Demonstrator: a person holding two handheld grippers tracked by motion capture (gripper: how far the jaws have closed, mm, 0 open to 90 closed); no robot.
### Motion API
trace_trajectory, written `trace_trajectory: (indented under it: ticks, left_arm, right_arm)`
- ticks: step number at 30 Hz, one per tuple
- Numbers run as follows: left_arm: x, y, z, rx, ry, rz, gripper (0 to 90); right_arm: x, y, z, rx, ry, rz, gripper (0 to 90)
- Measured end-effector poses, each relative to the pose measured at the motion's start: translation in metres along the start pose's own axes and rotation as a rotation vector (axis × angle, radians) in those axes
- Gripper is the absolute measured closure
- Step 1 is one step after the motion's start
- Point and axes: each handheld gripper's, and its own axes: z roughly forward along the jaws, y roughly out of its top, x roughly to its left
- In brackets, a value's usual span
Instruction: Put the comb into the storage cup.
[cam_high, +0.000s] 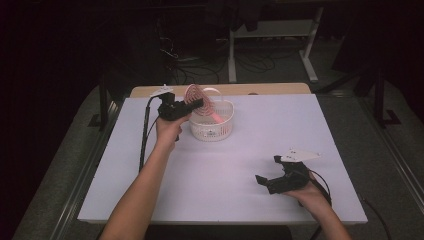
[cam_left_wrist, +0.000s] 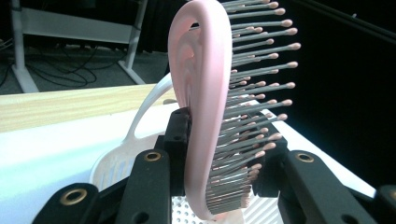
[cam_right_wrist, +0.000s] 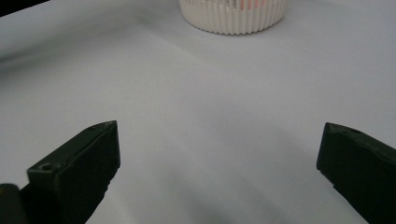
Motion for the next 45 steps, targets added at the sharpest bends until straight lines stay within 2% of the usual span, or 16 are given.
trace_trajectory:
  ticks: [7,21,38,41,45]
  left_arm:
    - [0.002,-0.001,-0.002,0.003,0.012,0.007,64.8]
    - [0.016,-0.007,-0.01,0.012,0.037,0.006,62.1]
    - [0.02,-0.009,-0.014,0.035,0.061,0.029,58.2]
    - [0.02,-0.009,-0.014,0.038,0.068,0.037,56.4]
    - [0.02,-0.009,-0.016,0.047,0.085,0.049,49.4]
  right_arm:
    - [0.0,0.0,0.0,-0.002,-0.002,0.001,0.0]
    - [0.0,0.0,0.0,-0.003,0.0,0.0,0.0]
    - [-0.003,-0.003,-0.001,0.001,0.001,-0.001,0.0]
    - [-0.003,-0.003,-0.001,-0.003,0.001,-0.002,0.0]
    - [-0.003,-0.003,-0.001,-0.004,0.001,-0.006,0.0]
